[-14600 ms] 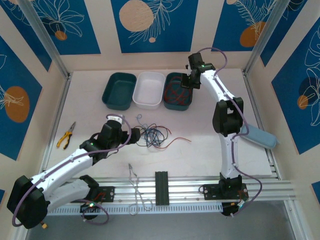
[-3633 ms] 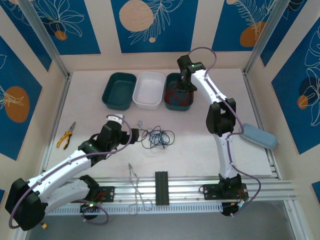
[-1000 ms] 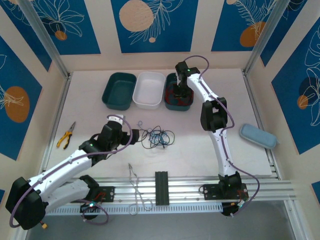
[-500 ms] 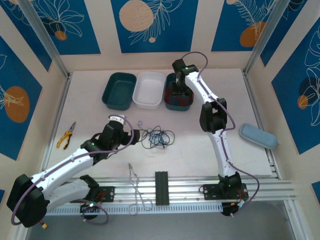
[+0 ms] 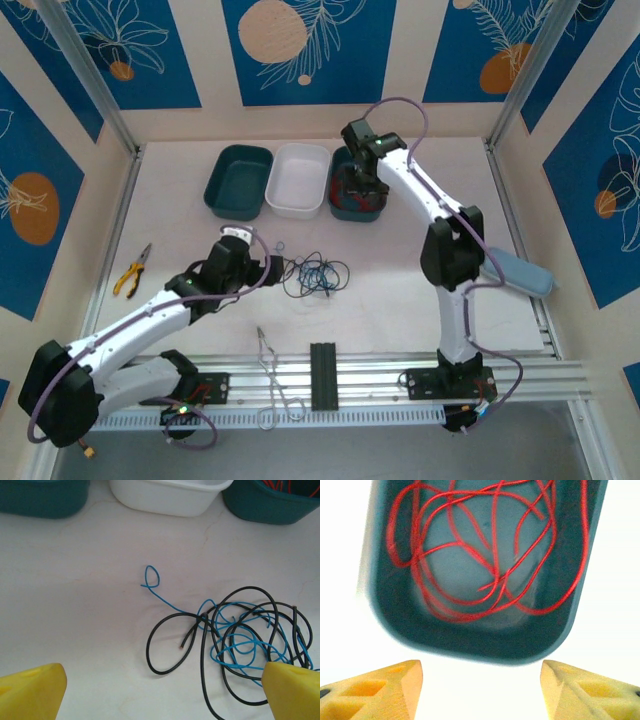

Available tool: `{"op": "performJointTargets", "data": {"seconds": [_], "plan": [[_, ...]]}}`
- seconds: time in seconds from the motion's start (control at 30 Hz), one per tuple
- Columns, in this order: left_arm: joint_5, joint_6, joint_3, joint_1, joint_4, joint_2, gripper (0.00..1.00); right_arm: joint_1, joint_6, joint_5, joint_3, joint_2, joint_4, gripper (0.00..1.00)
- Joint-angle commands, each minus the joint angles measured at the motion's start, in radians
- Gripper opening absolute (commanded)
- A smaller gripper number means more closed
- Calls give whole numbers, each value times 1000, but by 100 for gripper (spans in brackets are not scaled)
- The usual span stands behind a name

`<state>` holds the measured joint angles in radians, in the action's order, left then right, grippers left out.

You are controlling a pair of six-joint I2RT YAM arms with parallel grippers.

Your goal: Untangle the cables

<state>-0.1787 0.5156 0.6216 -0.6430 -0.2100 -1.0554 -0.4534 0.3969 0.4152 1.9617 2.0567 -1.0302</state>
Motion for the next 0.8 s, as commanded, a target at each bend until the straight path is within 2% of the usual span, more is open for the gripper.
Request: {"op": "performJointTargets", "data": {"seconds": [0.0,0.17,0.33,0.53,0.77], "plan": [[92,15,56,18,-9,-59,99,-42,67,-33,-145,-158,84,64],[181,30,95,24,10,-187,89,-103,141,-136,-409,-340,182,64],[228,67,94,25,74,-264,81,-176,198,-244,-557,-408,240,61],[239,98,88,25,96,-322,71,-265,192,-250,-547,-346,221,55],[232,113,56,25,120,-334,56,-291,140,-216,-409,-194,149,51]]}}
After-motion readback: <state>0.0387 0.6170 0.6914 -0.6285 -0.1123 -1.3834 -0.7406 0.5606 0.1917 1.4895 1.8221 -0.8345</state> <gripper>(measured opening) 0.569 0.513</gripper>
